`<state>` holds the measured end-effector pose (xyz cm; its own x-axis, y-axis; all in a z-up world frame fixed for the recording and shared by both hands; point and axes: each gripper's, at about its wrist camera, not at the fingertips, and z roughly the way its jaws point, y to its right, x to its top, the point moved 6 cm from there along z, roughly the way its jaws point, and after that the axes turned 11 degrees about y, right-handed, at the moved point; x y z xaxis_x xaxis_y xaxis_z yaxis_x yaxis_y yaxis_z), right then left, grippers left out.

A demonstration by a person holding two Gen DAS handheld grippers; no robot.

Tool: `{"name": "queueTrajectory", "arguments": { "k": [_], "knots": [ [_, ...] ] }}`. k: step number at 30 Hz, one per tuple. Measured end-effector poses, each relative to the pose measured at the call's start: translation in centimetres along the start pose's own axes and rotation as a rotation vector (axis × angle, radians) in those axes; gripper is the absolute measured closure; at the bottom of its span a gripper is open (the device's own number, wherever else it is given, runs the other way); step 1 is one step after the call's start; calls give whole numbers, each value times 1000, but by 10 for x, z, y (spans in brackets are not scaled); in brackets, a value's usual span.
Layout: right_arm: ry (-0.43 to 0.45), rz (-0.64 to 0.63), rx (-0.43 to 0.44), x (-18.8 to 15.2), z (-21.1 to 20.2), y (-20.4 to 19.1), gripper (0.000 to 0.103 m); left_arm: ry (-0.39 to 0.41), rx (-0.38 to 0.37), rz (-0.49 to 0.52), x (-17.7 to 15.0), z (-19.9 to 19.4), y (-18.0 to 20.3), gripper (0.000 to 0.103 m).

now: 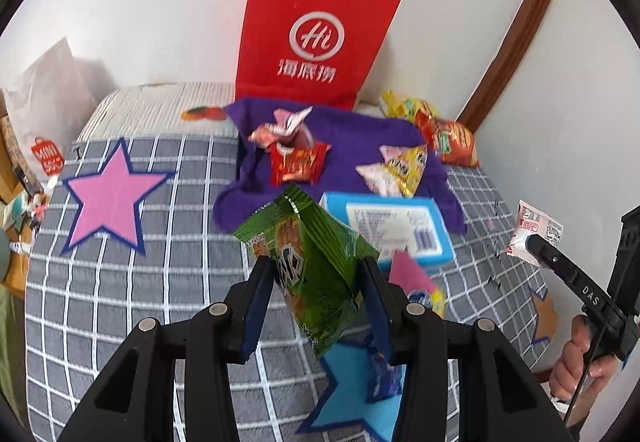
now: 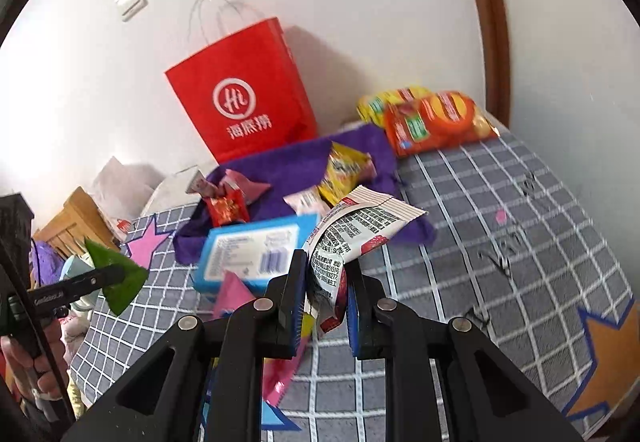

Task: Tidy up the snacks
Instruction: 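Lift and carry the green bag and white wrapper toward the purple towel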

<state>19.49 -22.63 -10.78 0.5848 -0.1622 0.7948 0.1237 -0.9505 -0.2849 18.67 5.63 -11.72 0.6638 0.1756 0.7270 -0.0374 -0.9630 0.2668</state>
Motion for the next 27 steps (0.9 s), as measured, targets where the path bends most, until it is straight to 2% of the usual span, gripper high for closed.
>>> {"name": "queueTrajectory", "arguments": {
  "k": [10, 27],
  "knots": [
    [-2, -88, 23, 45, 29, -26, 85, 23, -9, 14, 40, 24, 10, 61],
    [-42, -110, 48, 104, 109, -52, 85, 93, 1, 34, 119, 72, 14, 61]
  ]
}}
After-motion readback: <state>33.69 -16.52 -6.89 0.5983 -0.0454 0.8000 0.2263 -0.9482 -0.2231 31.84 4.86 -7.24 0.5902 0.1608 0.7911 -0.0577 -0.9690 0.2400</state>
